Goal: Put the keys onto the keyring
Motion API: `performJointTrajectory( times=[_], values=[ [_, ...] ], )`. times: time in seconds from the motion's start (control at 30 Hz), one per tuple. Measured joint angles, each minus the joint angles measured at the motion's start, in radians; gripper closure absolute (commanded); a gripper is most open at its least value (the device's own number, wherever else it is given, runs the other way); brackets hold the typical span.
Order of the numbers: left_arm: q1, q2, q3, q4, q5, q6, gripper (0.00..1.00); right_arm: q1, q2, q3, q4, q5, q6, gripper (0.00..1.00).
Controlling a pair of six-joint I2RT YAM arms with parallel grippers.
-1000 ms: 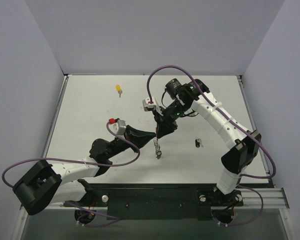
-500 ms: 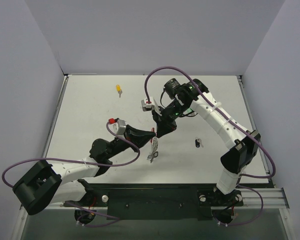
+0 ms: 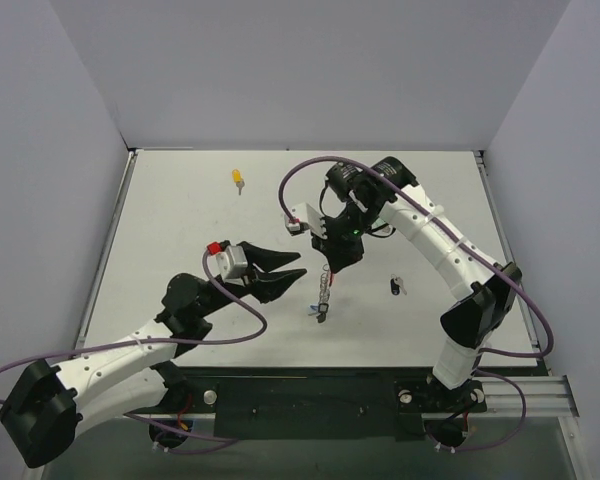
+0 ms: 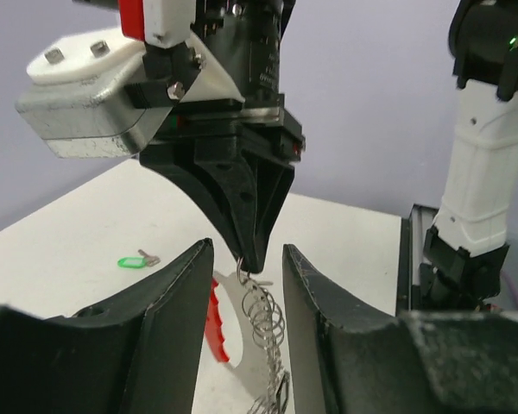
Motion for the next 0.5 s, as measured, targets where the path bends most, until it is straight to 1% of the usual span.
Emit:
performJointTrajectory(
  times=[0.13,0.23,0.37,0.5],
  values=[
    [-0.005,-0.005,0.085,-0.221,0.017,0.142,0.52,0.020,0.002,0.079,-0.026,0.111,-0.025,1.00],
    [-0.017,0.022,0.117,-0.299,0.023,0.221,0.51,0.037,0.003,0.119,-0.031,0.180,-0.041,1.00],
    [-0.050,0.095,0.123,-0.304,0.007,0.285,0.53,0.044,0.015,0.130,-0.037,0.221,-0.055,1.00],
    [-0.089,0.180,0.123,-0.261,-0.028,0.334,0.59,0.044,0.042,0.130,-0.038,0.237,-0.063,1.00]
  ],
)
